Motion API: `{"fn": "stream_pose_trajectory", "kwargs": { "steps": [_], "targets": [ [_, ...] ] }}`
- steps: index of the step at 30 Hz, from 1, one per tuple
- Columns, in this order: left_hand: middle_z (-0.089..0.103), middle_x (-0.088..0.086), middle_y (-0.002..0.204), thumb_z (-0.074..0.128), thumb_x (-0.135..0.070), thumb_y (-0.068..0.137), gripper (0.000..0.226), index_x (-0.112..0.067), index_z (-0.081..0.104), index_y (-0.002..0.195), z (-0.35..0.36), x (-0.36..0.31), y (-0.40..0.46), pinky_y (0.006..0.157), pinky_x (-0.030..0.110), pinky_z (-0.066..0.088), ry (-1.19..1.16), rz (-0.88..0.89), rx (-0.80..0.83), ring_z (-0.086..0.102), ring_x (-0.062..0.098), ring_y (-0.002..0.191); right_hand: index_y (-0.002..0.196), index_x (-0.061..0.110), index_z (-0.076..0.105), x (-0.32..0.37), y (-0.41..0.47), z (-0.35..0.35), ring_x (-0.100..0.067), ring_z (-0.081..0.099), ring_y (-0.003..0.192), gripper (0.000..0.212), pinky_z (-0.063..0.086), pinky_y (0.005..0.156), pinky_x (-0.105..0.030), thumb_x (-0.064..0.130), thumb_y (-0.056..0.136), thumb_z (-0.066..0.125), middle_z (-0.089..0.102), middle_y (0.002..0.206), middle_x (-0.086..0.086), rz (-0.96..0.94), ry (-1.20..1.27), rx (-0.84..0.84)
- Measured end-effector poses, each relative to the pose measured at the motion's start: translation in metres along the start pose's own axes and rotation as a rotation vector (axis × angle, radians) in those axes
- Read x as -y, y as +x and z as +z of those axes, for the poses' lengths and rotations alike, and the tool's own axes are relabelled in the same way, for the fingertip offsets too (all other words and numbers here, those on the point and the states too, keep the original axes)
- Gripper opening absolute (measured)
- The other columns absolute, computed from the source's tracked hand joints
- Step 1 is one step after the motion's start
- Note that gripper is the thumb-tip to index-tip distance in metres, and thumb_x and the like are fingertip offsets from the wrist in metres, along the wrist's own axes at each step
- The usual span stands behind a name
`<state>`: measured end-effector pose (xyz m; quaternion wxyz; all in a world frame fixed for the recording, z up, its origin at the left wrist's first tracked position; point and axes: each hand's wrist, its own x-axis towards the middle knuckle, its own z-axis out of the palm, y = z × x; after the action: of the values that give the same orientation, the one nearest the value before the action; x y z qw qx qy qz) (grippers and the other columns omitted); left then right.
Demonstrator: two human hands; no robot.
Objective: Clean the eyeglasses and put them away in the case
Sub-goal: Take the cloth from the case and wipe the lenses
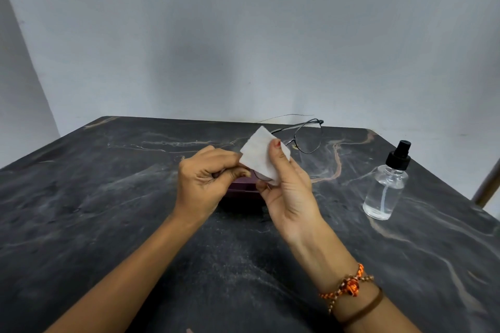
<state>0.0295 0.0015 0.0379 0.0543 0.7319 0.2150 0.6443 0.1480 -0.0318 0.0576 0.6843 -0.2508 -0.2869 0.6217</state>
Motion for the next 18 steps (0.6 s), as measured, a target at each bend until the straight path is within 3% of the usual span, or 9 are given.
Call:
{"fn": "stream_pose_trajectory", "kwargs": {
  "steps": [3,4,6,8,11,15,18],
  "targets": [
    [0.071,0.004,0.066,0.067,-0.021,0.075,0.014,-0.007,0.070,0.075,0.0000,-0.0014,-0.0004,0.056,0.024,0.038,0.023,0.015,0.030,0.057,0.004,0.059,0.121,0.000,0.047,-0.0004,0.0008,0.0000,-0.013,0.060,0.070,0.055,0.053,0.049,-0.019,0.012,0.072,0.066,0.059,0.094,-0.010,-0.010,0.027,-0.012],
    [0.071,0.005,0.066,0.068,-0.011,0.074,0.006,-0.006,0.070,0.077,-0.0003,-0.0012,-0.0010,0.054,0.028,0.038,0.040,0.019,0.033,0.056,0.009,0.057,0.128,-0.001,0.042,-0.0010,0.0010,-0.0001,-0.015,0.061,0.073,0.060,0.055,0.053,-0.020,0.006,0.073,0.066,0.058,0.098,-0.011,-0.016,0.035,-0.012],
    [0.071,0.000,0.072,0.062,0.010,0.070,0.026,-0.009,0.066,0.087,0.0001,-0.0002,-0.0018,0.054,0.029,0.039,0.063,0.000,-0.004,0.056,0.006,0.059,0.131,0.000,0.037,-0.0023,0.0003,-0.0003,-0.013,0.065,0.069,0.068,0.057,0.056,-0.023,-0.004,0.070,0.065,0.059,0.093,-0.009,-0.030,0.044,0.002],
    [0.068,-0.003,0.076,0.057,0.014,0.068,0.034,-0.009,0.064,0.092,-0.0010,-0.0001,-0.0014,0.056,0.029,0.041,0.076,-0.027,-0.033,0.056,-0.002,0.063,0.122,0.005,0.041,-0.0019,0.0000,-0.0010,-0.011,0.068,0.060,0.063,0.055,0.050,-0.023,-0.013,0.066,0.065,0.066,0.080,-0.005,-0.037,0.044,0.008],
    [0.065,-0.002,0.078,0.060,0.010,0.068,0.026,-0.004,0.068,0.088,-0.0025,0.0010,0.0007,0.059,0.025,0.044,0.082,-0.059,-0.066,0.056,-0.003,0.064,0.106,0.013,0.043,0.0011,-0.0013,0.0001,-0.012,0.069,0.056,0.053,0.054,0.045,-0.024,-0.021,0.068,0.059,0.071,0.062,-0.001,-0.020,0.065,0.026],
    [0.068,-0.002,0.069,0.068,-0.003,0.067,0.023,-0.007,0.063,0.089,-0.0036,0.0007,0.0041,0.064,0.021,0.047,0.003,-0.072,-0.116,0.058,-0.009,0.071,0.129,0.002,0.037,0.0026,0.0018,-0.0010,-0.016,0.068,0.067,0.058,0.055,0.050,-0.023,-0.011,0.075,0.056,0.065,0.084,-0.009,0.023,0.134,0.041],
    [0.069,-0.004,0.068,0.071,-0.010,0.066,0.022,-0.010,0.064,0.087,-0.0007,-0.0016,0.0023,0.064,0.020,0.047,-0.006,-0.057,-0.080,0.058,-0.008,0.070,0.121,0.002,0.043,0.0025,0.0047,-0.0025,-0.019,0.061,0.080,0.058,0.057,0.057,-0.021,0.001,0.066,0.062,0.060,0.090,-0.011,0.019,0.189,0.042]
  ]
}}
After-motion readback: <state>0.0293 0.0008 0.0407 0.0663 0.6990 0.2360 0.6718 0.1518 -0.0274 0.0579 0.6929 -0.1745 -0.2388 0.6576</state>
